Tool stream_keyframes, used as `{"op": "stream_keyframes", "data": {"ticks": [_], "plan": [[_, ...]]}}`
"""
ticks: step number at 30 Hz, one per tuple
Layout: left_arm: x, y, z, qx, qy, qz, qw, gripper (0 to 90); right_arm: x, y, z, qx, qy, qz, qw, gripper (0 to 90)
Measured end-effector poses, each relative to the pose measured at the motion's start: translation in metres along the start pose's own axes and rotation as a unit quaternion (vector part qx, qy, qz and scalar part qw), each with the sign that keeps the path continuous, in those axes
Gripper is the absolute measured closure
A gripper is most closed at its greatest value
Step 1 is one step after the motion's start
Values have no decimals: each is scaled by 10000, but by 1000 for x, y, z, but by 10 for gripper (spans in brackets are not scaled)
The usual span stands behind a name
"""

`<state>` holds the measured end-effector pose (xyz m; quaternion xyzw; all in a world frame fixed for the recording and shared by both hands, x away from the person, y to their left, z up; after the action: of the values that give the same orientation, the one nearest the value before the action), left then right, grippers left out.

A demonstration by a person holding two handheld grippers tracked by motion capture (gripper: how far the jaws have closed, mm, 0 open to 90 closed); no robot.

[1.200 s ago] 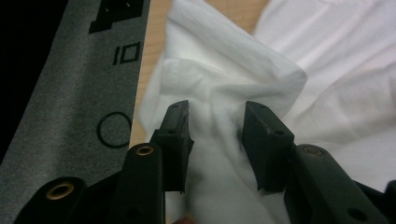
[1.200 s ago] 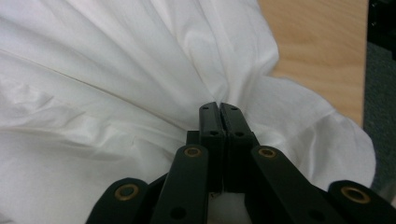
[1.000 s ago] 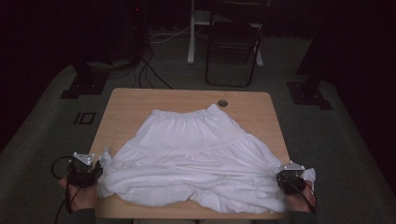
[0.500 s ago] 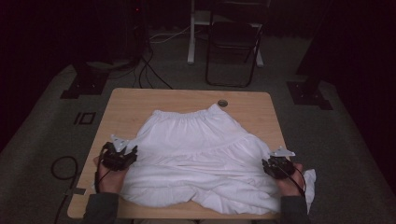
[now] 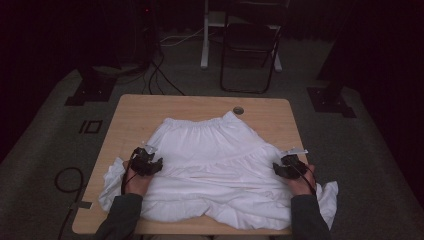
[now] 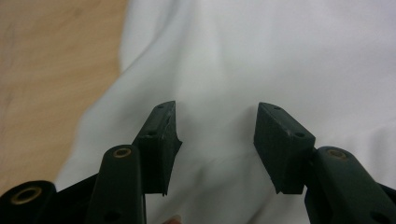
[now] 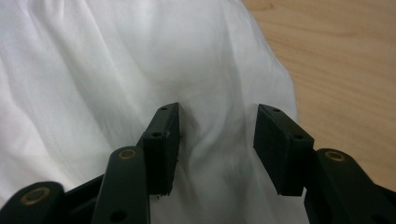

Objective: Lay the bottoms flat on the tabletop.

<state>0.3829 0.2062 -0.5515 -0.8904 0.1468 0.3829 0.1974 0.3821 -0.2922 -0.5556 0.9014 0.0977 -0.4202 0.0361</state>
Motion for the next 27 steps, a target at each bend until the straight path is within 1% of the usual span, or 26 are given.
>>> {"op": "stream_keyframes", "data": {"ticks": [1,2,3,4,6,8,9,12,13,14,15,18,20,24,27], "plan": [[0,-3,5,-81,32,21,10000,493,-1,1,2,80,3,-52,10000,513],[-1,-7,9,-247,100,94,9996,483,-1,3,3,131,26,-119,9998,530],[-3,-10,13,-306,103,85,9994,481,-3,4,6,223,36,-205,9995,557],[-3,-12,15,-326,82,61,9994,480,-4,4,8,255,44,-249,9994,577],[-6,-16,23,-426,162,114,9989,475,-7,3,12,267,40,-274,9993,618],[-9,-20,31,-647,255,197,9974,475,-12,2,17,245,50,-275,9993,652],[-11,-21,36,-694,284,163,9971,476,-15,1,21,258,58,-285,9992,663],[-20,-19,47,-708,315,134,9969,476,-22,0,31,300,120,-265,9991,697],[-20,-19,47,-708,315,134,9969,477,-22,0,31,300,120,-265,9991,697],[-20,-19,47,-708,315,134,9969,477,-26,-1,36,290,139,-253,9992,705],[-30,-16,58,-681,308,159,9971,476,-34,-3,46,302,134,-252,9991,717],[-39,-13,68,-691,330,157,9969,476,-44,-5,59,331,176,-255,9990,734],[-45,-12,74,-663,290,167,9972,477,-50,-7,67,314,205,-260,9990,754],[-56,-9,84,-692,233,165,9972,477,-62,-15,80,239,116,-295,9992,782],[-64,-7,92,-691,177,181,9973,477,-71,-20,91,271,85,-336,9990,787]]}}
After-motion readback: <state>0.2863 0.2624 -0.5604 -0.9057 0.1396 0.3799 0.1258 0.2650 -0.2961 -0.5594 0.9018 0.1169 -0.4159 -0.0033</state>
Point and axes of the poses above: each handheld gripper's, and its own axes: x roughly forward along the jaws, z roughly out of its underside, y roughly to its right, the point moved 3 cm from there along x, roughly forward along the jaws, and after that the axes turned 9 degrees about x, right-handed, at the moved point
